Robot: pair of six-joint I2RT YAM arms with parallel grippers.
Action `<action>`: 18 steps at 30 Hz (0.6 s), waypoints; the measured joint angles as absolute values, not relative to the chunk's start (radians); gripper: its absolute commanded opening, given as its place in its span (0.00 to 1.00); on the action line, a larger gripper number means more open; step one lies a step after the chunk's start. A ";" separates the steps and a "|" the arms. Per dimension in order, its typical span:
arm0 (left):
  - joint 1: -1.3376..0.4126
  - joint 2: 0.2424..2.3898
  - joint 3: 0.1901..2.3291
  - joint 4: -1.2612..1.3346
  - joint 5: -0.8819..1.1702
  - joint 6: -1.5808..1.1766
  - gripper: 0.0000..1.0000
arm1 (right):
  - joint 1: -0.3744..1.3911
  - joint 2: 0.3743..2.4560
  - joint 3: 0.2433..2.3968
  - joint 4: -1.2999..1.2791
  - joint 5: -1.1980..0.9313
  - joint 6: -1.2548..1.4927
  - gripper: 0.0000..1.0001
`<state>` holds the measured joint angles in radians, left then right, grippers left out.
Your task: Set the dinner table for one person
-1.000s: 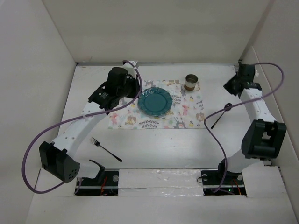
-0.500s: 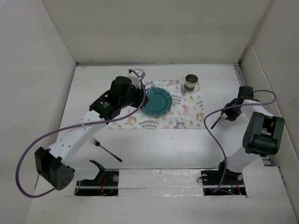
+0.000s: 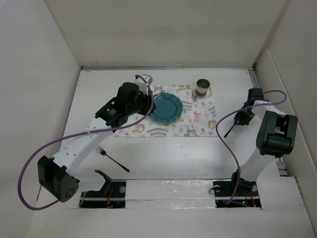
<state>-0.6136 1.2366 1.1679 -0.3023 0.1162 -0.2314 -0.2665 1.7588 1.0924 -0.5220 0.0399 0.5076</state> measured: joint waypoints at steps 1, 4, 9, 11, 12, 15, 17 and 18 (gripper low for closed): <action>-0.614 1.237 1.164 -0.300 0.114 -0.233 0.21 | -0.259 1.763 1.100 -0.527 0.050 0.503 0.23; -0.614 1.237 1.153 -0.288 0.111 -0.235 0.21 | -0.236 1.778 1.121 -0.544 0.073 0.490 0.17; -0.614 1.237 1.150 -0.277 0.104 -0.237 0.21 | -0.209 1.800 1.152 -0.575 0.101 0.475 0.00; -0.614 1.237 1.150 -0.273 0.102 -0.237 0.21 | -0.207 1.802 1.158 -0.582 0.111 0.474 0.00; -0.614 1.237 1.149 -0.273 0.102 -0.237 0.21 | -0.206 1.802 1.159 -0.588 0.118 0.474 0.00; -0.614 1.237 1.149 -0.273 0.099 -0.237 0.21 | -0.196 1.780 1.164 -0.612 0.147 0.474 0.00; -0.614 1.237 1.149 -0.273 0.096 -0.237 0.21 | -0.180 1.737 1.178 -0.632 0.161 0.470 0.00; -0.614 1.237 1.150 -0.274 0.091 -0.237 0.21 | -0.172 1.720 1.184 -0.636 0.162 0.461 0.00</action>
<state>-0.6136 1.2366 1.1496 -0.2741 0.0910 -0.2375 -0.1719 1.7199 1.1843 -0.6361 0.1616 0.4610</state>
